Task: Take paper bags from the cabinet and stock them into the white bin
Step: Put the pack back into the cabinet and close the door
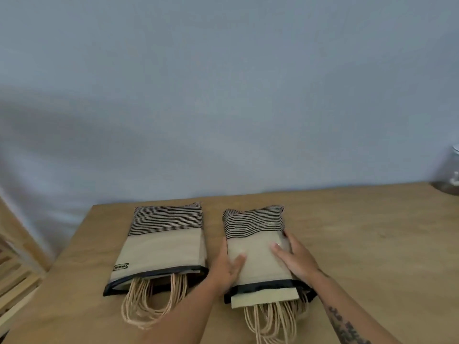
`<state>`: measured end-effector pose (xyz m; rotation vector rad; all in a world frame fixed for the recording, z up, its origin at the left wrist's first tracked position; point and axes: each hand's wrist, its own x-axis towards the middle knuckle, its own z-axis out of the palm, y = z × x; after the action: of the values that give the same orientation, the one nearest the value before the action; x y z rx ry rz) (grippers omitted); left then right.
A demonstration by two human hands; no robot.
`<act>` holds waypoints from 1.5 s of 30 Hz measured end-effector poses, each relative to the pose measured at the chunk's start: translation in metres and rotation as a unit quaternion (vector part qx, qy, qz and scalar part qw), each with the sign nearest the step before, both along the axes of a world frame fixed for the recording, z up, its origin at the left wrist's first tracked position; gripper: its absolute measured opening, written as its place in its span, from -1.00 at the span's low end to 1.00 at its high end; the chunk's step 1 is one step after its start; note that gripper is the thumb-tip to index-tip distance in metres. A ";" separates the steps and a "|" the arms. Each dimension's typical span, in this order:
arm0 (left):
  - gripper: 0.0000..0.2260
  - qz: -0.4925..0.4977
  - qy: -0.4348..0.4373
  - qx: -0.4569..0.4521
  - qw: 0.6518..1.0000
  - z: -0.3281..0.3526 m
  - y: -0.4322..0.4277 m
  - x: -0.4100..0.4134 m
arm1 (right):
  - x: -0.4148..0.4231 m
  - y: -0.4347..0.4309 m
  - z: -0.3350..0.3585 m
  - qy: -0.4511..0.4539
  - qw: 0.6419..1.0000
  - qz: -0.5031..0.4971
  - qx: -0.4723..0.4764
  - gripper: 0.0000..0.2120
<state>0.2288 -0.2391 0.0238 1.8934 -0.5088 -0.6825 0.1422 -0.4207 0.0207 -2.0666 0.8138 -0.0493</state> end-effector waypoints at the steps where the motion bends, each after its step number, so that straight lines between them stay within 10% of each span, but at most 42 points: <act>1: -0.37 0.004 0.010 -0.009 1.000 0.000 -0.003 -0.005 | 0.000 0.001 0.000 -0.014 1.000 -0.006 0.001 -0.11; 10: -0.28 -0.008 0.129 -0.081 0.988 0.010 -0.020 -0.003 | 0.000 0.019 0.013 -0.142 0.983 -0.075 0.091 -0.61; 30: -0.33 0.087 -0.060 -0.100 0.989 0.067 0.115 0.138 | 0.160 0.139 0.067 -0.221 0.957 0.058 0.177 -0.72; 45: -0.35 0.110 -0.032 -0.017 0.993 0.009 0.155 0.164 | 0.170 0.160 -0.007 -0.200 0.970 0.047 0.132 -0.43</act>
<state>0.3928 -0.0839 0.0324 1.9088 -0.3430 -0.4682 0.3122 -0.2604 0.0138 -1.7598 0.4458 -0.2818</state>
